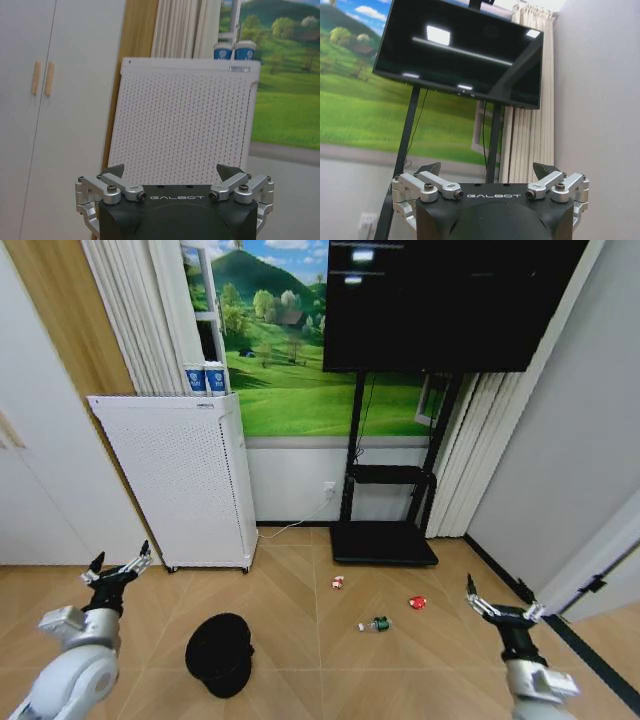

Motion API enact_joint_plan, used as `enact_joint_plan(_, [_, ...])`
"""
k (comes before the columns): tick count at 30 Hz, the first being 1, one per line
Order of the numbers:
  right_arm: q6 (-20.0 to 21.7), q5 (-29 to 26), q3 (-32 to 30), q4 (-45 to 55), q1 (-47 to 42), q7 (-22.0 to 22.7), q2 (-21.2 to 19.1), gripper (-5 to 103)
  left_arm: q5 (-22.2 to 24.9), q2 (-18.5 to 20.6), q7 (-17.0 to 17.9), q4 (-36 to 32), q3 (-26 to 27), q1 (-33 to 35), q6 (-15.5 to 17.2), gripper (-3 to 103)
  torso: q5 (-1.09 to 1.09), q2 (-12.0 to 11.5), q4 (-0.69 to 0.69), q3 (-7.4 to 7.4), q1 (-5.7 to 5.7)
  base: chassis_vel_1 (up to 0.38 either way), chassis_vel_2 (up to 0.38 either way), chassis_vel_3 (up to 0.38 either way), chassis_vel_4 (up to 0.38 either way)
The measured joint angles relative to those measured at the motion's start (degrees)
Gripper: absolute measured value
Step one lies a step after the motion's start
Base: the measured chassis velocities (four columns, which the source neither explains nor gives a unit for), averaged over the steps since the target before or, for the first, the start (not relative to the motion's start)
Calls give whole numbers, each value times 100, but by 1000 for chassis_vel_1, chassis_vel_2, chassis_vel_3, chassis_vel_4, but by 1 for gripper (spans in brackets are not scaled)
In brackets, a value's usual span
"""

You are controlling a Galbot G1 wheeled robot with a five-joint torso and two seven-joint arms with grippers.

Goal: Pick up the trash bin and place the garbage on the floor into it.

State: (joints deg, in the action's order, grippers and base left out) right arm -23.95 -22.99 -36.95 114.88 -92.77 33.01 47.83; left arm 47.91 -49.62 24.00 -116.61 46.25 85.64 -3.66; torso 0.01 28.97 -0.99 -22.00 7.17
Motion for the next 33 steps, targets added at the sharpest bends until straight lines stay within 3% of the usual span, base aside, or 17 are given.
enact_joint_plan(1, [39, 23, 111, 66, 166, 57, -2, 100, -17, -25, 4, 14, -1, 0, 69, 100, -8, 0, 6, 0, 1, 0, 0, 0, 0])
enact_joint_plan(3, [37, 44, 175, 67, 195, 57, 9, 100, -31, -35, 5, 24, -3, 6, 92, 100, -7, 1, 6, 0, 0, 0, 0, 0, 0])
enact_joint_plan(4, [30, 62, 206, 60, 208, 54, 17, 100, -58, -36, -2, 32, -5, 12, 92, 100, 3, 0, 1, 0, 0, 0, 0, 0, 0])
enact_joint_plan(10, [-70, 138, 229, -33, 197, 3, 27, 100, -134, -36, -81, 62, -34, 36, 45, 100, -2, 0, -3, 1, 0, 0, 0, 0, 0])
enact_joint_plan(13, [-310, 233, 254, -187, 181, -207, 11, 100, -183, 14, -258, 109, -38, 51, -79, 100, -3, 0, -1, 1, 0, 0, 0, 0, 0])
enact_joint_plan(21, [-430, 295, 357, -372, 228, -363, -101, 100, -150, 104, -642, 239, 10, 244, -103, 100, -1, 1, -1, 1, 0, 0, 0, 0, 0])
enact_joint_plan(27, [-537, 309, 470, -601, 307, -467, -123, 100, -122, -53, -812, 672, -21, 511, -55, 100, -2, 1, 1, 1, -1, 0, 0, 0, 0])
enact_joint_plan(33, [-616, 358, 580, -756, 339, -548, -82, 100, -246, -223, -1104, 1494, -137, 519, -288, 100, -2, 1, -1, 1, -1, 0, 0, 0, 0])
